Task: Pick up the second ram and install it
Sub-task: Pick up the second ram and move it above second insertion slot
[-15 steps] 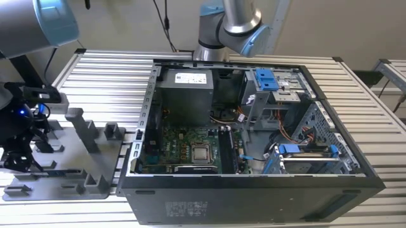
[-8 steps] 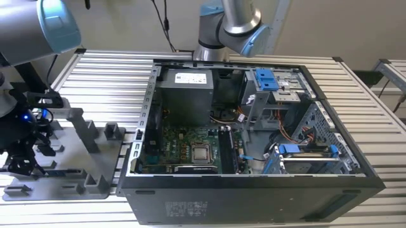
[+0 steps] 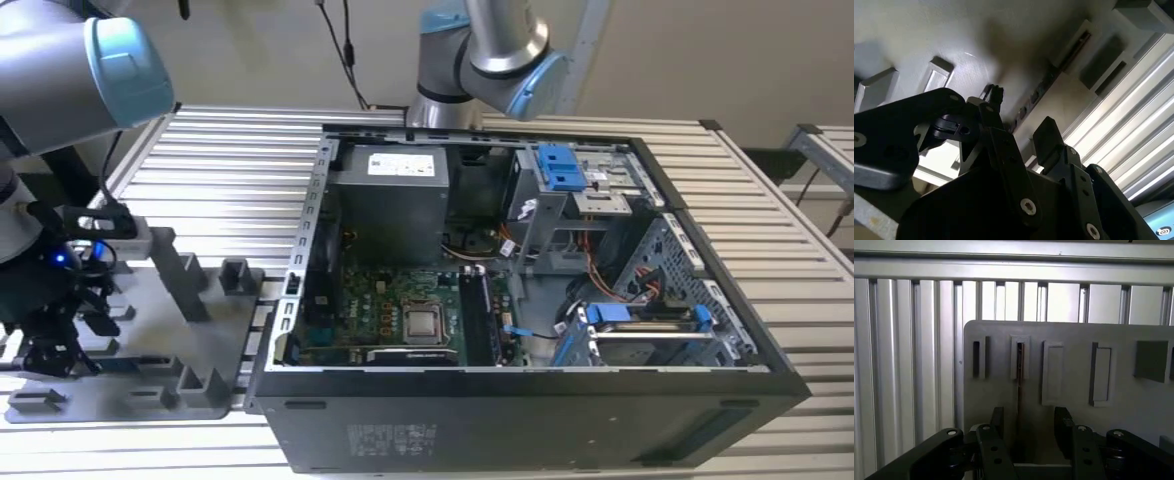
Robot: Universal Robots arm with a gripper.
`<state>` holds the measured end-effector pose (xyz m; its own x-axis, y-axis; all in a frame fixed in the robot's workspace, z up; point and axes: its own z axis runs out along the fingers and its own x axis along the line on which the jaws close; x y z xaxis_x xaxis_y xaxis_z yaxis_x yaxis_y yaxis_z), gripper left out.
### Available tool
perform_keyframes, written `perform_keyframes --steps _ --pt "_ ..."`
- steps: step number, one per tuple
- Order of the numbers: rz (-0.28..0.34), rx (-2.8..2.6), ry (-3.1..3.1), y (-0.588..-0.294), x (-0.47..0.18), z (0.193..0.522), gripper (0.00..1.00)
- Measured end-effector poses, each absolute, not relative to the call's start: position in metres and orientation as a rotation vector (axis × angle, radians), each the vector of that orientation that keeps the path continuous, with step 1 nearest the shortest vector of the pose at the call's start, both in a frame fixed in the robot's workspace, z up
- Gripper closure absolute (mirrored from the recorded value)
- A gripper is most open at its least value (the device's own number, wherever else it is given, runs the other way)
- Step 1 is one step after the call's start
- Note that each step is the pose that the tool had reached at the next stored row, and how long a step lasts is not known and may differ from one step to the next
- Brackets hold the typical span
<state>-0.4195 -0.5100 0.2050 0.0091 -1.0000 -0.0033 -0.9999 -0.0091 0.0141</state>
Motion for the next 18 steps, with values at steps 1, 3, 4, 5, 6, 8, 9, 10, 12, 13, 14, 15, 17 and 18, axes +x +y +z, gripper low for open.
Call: perform_keyframes --steps 1,3,4,5,6,8,9,10,12,13,14,15,17,18 --pt "-0.019 2.226 -2.205 -0.5102 -0.4198 0.2037 0.46" --pt "-0.019 2.225 -2.205 -0.5106 -0.4205 0.2011 0.46" --pt "-0.018 2.224 -2.204 -0.5110 -0.4210 0.2000 0.46" --pt "-0.018 2.224 -2.204 -0.5116 -0.4213 0.1990 0.46" --pt "-0.019 2.224 -2.204 -0.5123 -0.4217 0.1981 0.46" --pt "-0.019 2.223 -2.203 -0.5141 -0.4219 0.1966 0.46" --pt "-0.019 2.223 -2.203 -0.5153 -0.4219 0.1961 0.46" --pt "-0.019 2.223 -2.203 -0.5162 -0.4219 0.1958 0.46" --pt "-0.019 2.223 -2.203 -0.5174 -0.4219 0.1953 0.46" --pt "-0.019 2.223 -2.203 -0.5174 -0.4219 0.1952 0.46" --pt "-0.019 2.223 -2.203 -0.5174 -0.4219 0.1952 0.46" --pt "-0.019 2.223 -2.203 -0.5174 -0.4219 0.1952 0.46" --pt "-0.019 2.223 -2.203 -0.5175 -0.4219 0.1953 0.46" --pt "-0.019 2.223 -2.203 -0.5175 -0.4219 0.1952 0.46"
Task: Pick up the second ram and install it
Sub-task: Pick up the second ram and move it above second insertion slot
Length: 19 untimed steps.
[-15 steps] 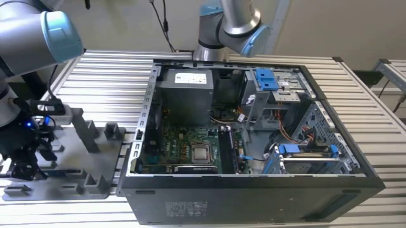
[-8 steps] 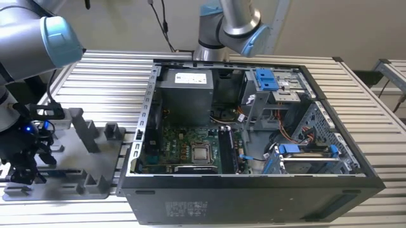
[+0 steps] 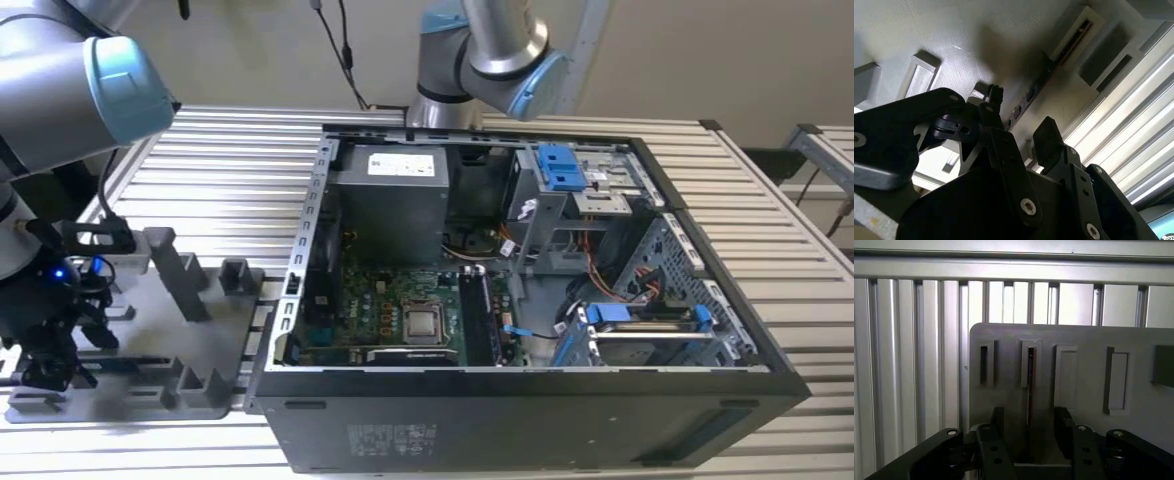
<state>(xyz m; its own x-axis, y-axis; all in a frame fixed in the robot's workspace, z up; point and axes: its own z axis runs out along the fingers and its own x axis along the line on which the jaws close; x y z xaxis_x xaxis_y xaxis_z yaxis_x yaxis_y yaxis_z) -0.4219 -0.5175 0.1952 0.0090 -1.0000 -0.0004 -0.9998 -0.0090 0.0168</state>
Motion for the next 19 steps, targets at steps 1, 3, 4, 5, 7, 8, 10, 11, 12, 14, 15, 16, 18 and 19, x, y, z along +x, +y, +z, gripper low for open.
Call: perform_keyframes --steps 1,3,4,5,7,8,10,11,12,14,15,16,18,19 --pt "-0.019 2.223 -2.203 -0.5175 -0.4219 0.1952 0.46" --pt "-0.019 2.223 -2.203 -0.5175 -0.4219 0.1952 0.46" --pt "-0.019 2.223 -2.203 -0.5175 -0.4219 0.1952 0.48" --pt "-0.019 2.223 -2.203 -0.5176 -0.4219 0.1951 0.55" --pt "-0.019 2.223 -2.203 -0.5176 -0.4219 0.1951 0.61" --pt "-0.019 2.223 -2.203 -0.5176 -0.4219 0.1951 0.67" --pt "-0.019 2.223 -2.203 -0.5176 -0.4219 0.1951 0.73" --pt "-0.019 2.223 -2.203 -0.5176 -0.4219 0.1951 0.73" --pt "-0.019 2.223 -2.203 -0.5176 -0.4219 0.1951 0.73" --pt "-0.019 2.223 -2.203 -0.5177 -0.4219 0.1950 0.76" --pt "-0.019 2.223 -2.203 -0.5177 -0.4219 0.1950 0.76" --pt "-0.019 2.223 -2.203 -0.5177 -0.4219 0.1950 0.82" --pt "-0.019 2.223 -2.203 -0.5177 -0.4219 0.1950 0.86" --pt "-0.019 2.223 -2.203 -0.5177 -0.4219 0.1950 0.86"
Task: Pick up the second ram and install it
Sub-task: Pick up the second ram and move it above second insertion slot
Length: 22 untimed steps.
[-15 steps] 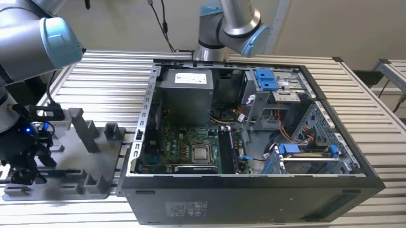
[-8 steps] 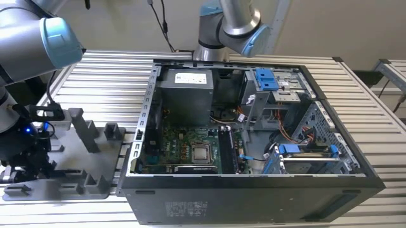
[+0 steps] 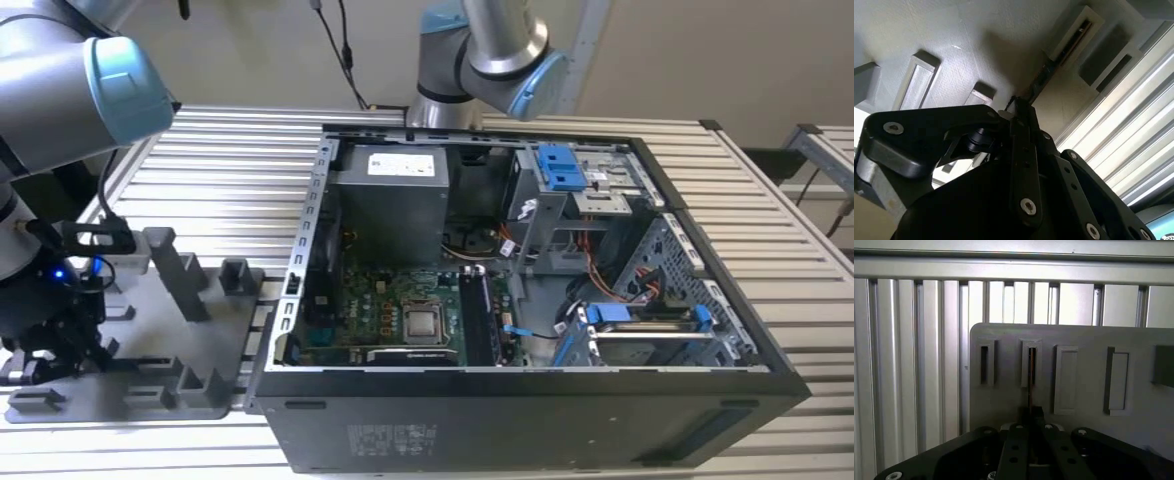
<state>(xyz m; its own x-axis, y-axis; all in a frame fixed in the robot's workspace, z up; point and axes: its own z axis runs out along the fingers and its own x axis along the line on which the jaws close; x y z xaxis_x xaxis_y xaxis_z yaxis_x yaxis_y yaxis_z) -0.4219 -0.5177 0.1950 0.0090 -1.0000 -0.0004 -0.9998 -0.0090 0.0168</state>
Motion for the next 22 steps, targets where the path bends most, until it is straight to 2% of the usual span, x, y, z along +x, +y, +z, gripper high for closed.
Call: perform_keyframes --steps 14,22 --pt "-0.019 2.223 -2.203 -0.518 -0.422 0.195 0.86" --pt "-0.014 2.221 -2.200 -0.518 -0.423 0.214 0.86"
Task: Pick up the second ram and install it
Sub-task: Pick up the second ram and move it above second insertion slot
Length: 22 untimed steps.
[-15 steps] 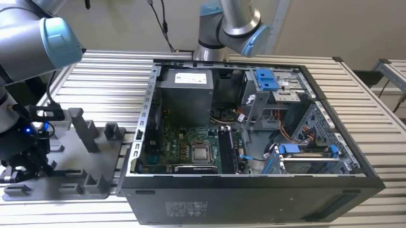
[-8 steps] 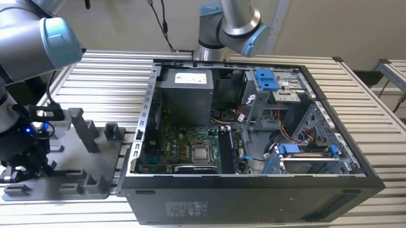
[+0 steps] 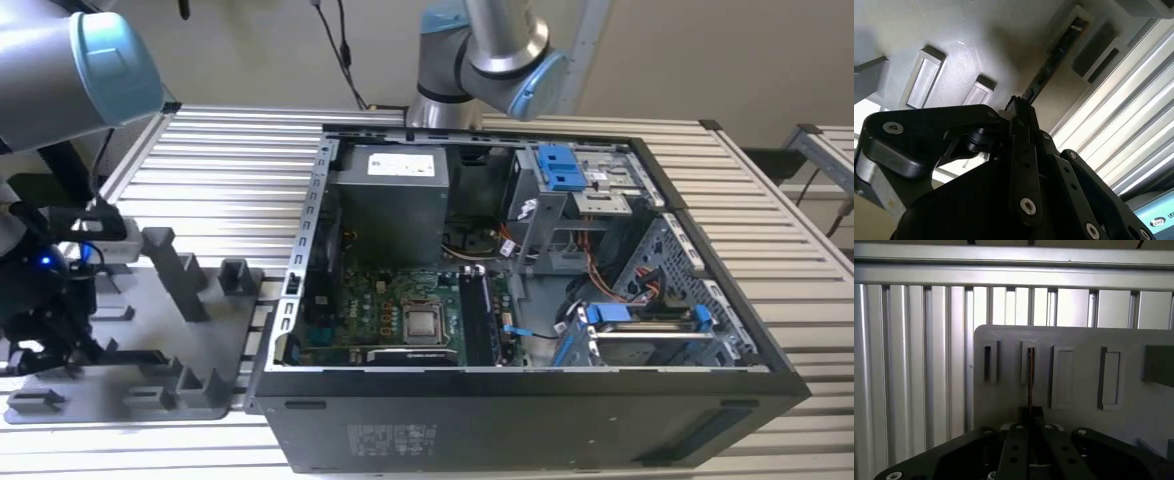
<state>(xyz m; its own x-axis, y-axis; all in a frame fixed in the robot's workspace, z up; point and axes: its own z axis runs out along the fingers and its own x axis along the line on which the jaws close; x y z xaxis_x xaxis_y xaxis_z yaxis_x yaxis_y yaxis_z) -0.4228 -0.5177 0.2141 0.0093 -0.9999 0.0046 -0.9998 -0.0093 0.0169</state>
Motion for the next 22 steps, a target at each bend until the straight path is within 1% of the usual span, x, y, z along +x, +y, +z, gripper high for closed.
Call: perform_keyframes --steps 10,22 --pt "-0.013 2.221 -2.200 -0.518 -0.423 0.253 0.86" --pt "-0.013 2.221 -2.200 -0.518 -0.423 0.273 0.86"
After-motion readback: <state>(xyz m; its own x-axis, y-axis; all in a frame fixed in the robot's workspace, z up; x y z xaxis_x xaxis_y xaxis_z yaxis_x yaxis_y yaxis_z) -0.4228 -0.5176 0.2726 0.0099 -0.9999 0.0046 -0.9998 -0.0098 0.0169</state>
